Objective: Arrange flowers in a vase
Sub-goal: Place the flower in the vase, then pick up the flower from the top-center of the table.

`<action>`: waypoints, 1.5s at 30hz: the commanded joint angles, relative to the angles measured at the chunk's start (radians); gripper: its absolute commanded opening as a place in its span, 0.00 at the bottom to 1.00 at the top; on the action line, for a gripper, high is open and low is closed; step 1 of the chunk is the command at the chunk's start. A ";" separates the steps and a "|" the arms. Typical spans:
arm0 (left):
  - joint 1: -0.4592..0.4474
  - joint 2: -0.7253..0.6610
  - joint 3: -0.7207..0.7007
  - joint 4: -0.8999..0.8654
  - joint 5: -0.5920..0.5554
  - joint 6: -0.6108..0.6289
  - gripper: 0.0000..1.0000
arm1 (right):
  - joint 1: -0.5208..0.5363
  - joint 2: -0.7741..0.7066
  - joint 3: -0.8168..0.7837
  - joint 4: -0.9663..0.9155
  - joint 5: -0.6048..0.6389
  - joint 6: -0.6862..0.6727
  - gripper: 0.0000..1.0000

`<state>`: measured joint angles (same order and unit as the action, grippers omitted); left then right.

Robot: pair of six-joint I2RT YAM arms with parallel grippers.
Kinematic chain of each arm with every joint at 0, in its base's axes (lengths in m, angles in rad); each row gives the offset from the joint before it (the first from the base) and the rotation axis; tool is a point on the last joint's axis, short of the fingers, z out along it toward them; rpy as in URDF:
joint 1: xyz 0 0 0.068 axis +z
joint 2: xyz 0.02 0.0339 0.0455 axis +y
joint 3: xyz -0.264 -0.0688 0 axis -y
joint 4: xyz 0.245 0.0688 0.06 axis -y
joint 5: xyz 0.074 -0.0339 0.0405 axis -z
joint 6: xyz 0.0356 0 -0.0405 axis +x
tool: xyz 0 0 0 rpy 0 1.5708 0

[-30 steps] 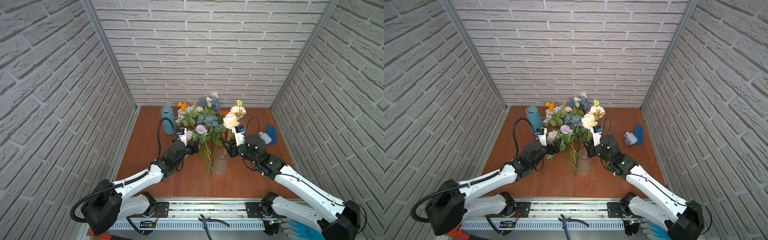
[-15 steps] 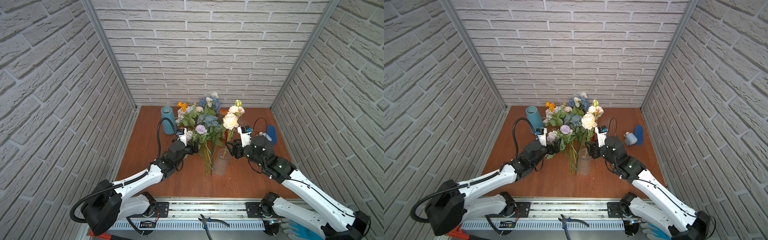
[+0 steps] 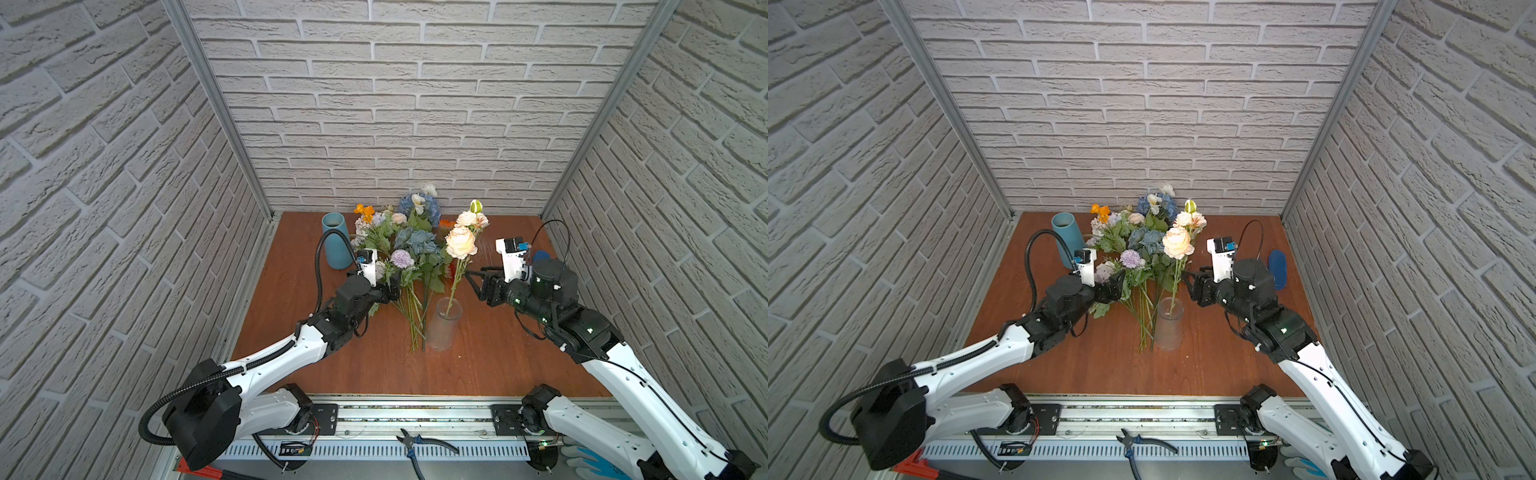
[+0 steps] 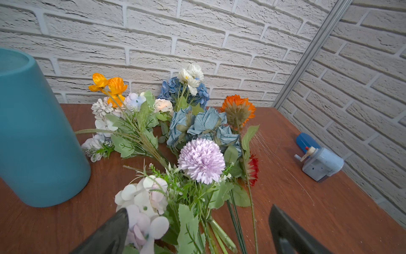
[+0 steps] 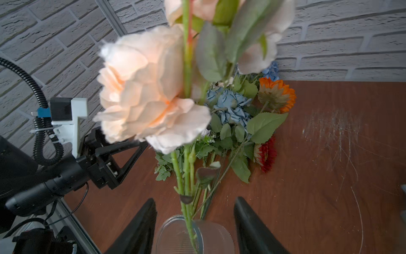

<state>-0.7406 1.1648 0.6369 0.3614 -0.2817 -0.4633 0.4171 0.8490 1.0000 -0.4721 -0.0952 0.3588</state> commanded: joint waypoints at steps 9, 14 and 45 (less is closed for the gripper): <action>0.007 0.042 0.055 0.034 0.035 0.023 0.98 | -0.314 0.017 -0.204 0.208 -0.298 0.121 0.46; 0.013 0.084 0.102 0.014 0.042 0.029 0.98 | -0.431 0.155 -0.308 0.458 -0.431 0.240 0.44; 0.056 0.228 0.222 -0.023 0.091 -0.034 0.98 | -0.229 1.005 -0.210 1.311 -0.488 0.597 0.35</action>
<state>-0.6926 1.4342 0.8845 0.2909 -0.1814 -0.5095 0.1677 1.8557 0.7574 0.7963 -0.6067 0.9565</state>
